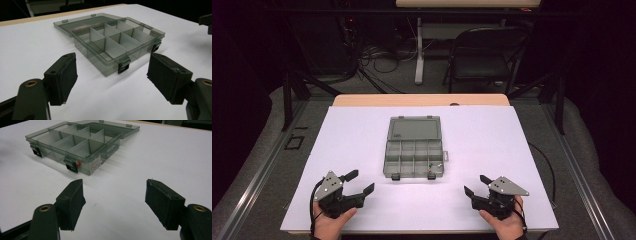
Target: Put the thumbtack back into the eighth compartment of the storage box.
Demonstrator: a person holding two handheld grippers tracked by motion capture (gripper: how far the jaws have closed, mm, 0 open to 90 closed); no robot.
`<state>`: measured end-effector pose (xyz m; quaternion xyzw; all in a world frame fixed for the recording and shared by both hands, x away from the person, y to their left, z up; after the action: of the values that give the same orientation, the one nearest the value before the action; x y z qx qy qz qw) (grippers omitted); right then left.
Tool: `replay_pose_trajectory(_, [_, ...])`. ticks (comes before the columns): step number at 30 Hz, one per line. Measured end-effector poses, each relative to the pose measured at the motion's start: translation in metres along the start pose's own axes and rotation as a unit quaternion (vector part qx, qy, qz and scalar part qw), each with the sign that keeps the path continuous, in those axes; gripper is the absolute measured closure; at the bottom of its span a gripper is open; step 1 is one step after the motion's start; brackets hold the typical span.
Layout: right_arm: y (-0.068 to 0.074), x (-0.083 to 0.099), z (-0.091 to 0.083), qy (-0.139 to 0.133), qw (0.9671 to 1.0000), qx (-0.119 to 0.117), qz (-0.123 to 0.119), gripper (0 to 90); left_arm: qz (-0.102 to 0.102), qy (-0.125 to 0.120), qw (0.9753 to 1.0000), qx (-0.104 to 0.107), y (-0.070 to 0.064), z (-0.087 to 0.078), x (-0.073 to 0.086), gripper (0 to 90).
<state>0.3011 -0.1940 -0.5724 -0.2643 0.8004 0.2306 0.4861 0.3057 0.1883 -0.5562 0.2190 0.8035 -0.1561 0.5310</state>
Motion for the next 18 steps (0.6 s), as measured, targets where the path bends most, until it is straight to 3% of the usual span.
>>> replay_pose_trajectory(10, [-0.0079, 0.0049, 0.0037, 0.009, 0.9999, 0.009, 0.003, 30.2, -0.003, 0.002, 1.0, -0.003, 0.0014, 0.001, 0.0008, 23.3])
replay_pose_trajectory(18, [-0.0064, 0.0045, 0.0039, 0.007, 0.9999, 0.008, 0.002, 30.2, -0.003, 0.004, 1.0, -0.003, 0.002, 0.0021, 0.0012, 23.3])
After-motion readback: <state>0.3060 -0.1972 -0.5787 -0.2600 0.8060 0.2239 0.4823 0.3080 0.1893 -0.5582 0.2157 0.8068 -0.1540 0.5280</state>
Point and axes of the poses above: each handheld gripper's, and its own axes: z roughly forward along the jaws, x roughly out of its underside, y roughly to its left, the point moved 7 cm from there along z, roughly forward along the jaws, and after that the axes turned 10 degrees about -x, right-handed, at the moved point
